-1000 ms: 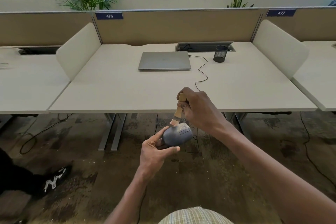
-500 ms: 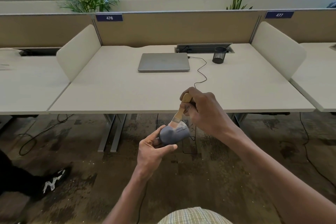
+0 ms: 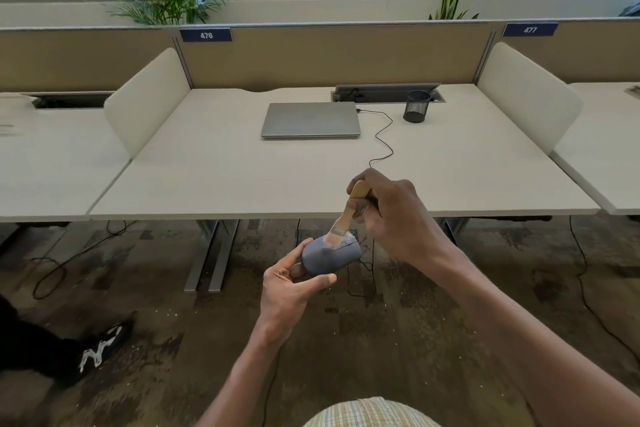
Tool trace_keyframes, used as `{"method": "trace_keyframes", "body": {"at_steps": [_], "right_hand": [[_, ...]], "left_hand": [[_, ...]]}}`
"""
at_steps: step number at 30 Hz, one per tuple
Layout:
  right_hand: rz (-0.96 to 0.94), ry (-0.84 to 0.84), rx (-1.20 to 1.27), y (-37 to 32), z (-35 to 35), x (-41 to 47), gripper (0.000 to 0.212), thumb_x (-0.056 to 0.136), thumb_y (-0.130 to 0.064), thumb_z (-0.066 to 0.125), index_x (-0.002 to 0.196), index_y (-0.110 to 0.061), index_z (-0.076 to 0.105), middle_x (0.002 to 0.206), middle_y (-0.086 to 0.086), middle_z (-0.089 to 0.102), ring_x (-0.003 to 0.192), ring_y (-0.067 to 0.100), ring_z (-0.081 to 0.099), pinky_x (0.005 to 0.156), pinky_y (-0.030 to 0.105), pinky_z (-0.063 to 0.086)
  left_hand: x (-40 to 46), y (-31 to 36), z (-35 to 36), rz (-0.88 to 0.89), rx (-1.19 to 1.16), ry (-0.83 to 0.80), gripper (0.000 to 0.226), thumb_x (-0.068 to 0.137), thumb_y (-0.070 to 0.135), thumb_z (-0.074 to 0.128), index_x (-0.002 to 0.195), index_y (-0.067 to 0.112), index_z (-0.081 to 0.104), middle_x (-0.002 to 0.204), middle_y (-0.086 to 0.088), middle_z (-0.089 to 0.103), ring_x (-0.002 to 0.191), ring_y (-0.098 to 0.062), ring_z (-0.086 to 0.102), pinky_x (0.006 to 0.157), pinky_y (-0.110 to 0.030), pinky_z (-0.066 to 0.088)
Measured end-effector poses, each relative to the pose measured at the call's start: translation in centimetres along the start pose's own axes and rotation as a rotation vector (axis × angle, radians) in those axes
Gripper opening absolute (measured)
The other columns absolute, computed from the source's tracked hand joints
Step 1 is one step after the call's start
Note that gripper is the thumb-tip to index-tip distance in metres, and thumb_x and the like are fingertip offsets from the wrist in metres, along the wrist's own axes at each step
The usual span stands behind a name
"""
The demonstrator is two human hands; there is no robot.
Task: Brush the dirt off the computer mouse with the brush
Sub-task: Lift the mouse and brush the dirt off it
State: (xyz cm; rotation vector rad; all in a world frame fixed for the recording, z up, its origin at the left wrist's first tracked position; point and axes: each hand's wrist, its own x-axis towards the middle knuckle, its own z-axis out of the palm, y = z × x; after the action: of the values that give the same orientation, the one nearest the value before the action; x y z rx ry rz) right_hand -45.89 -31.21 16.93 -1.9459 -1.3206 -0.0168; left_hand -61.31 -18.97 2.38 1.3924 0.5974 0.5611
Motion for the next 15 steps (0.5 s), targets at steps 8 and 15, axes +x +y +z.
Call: {"method": "trace_keyframes", "body": {"at_steps": [8, 15], "right_hand": [[-0.04, -0.037, -0.075, -0.06, 0.89, 0.61, 0.022, 0.091, 0.005, 0.063, 0.109, -0.007, 0.058, 0.092, 0.01, 0.072, 0.08, 0.017, 0.07, 0.066, 0.031, 0.06], [-0.06, -0.056, -0.074, -0.63, 0.05, 0.0, 0.02, 0.092, 0.003, 0.063, 0.109, -0.007, 0.06, 0.094, 0.008, 0.072, 0.084, 0.014, 0.071, 0.068, 0.023, 0.059]], "left_hand": [[-0.23, -0.18, -0.25, -0.005, -0.032, 0.019, 0.078, 0.066, 0.011, 0.095, 0.137, 0.021, 0.065, 0.12, 0.001, 0.076, 0.114, -0.022, 0.073, 0.092, -0.036, 0.062], [-0.39, 0.26, -0.11, 0.002, -0.045, 0.012, 0.075, 0.069, 0.006, 0.092, 0.136, 0.023, 0.064, 0.118, 0.004, 0.077, 0.114, -0.02, 0.073, 0.093, -0.036, 0.062]]}}
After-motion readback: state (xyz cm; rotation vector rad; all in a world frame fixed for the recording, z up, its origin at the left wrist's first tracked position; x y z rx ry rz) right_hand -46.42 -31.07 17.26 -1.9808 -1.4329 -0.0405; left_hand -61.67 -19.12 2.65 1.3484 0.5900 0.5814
